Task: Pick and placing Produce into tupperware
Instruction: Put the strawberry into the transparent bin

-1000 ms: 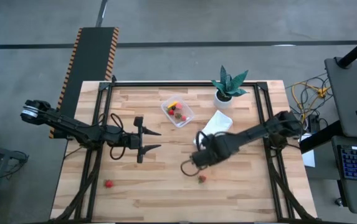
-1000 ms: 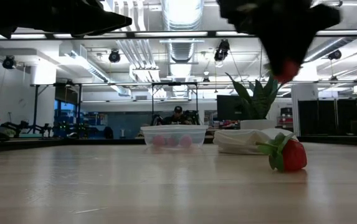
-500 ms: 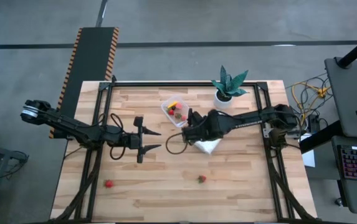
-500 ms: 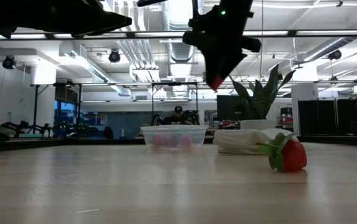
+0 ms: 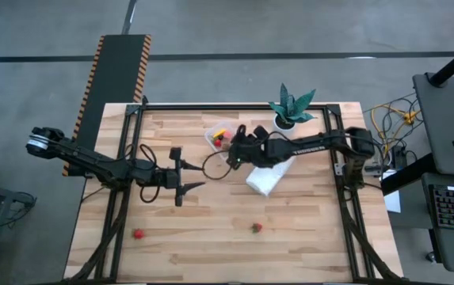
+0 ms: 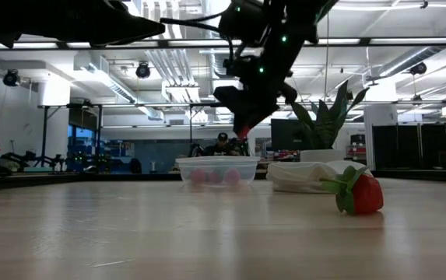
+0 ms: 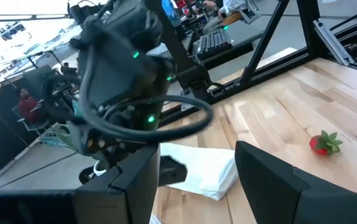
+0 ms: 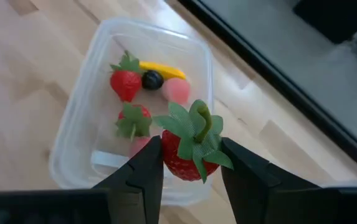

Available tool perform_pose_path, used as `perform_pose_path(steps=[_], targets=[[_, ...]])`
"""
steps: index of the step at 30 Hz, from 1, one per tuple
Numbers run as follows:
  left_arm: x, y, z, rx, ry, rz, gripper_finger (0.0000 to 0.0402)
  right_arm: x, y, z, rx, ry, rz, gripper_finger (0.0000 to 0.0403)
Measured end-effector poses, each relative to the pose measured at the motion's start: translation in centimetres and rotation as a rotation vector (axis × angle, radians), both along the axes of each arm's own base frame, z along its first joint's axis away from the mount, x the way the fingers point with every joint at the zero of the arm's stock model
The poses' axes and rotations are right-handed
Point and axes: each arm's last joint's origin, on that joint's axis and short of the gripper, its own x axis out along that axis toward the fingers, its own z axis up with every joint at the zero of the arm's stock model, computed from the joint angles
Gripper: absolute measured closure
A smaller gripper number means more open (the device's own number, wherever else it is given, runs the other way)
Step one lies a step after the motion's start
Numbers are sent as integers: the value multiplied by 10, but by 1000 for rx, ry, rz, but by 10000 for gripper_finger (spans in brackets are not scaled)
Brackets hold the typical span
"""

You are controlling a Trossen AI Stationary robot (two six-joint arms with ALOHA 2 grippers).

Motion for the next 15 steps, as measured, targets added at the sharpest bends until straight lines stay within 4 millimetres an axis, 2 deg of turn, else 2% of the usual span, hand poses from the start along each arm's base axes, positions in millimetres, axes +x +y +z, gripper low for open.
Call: perform_pose_path(steps=[7,15], targets=[[0,0,0,21,0,9,207,1,-32,-10,37,-74,68,273],[0,2,2,48,-18,51,207,0,-36,-25,-42,-191,143,273]])
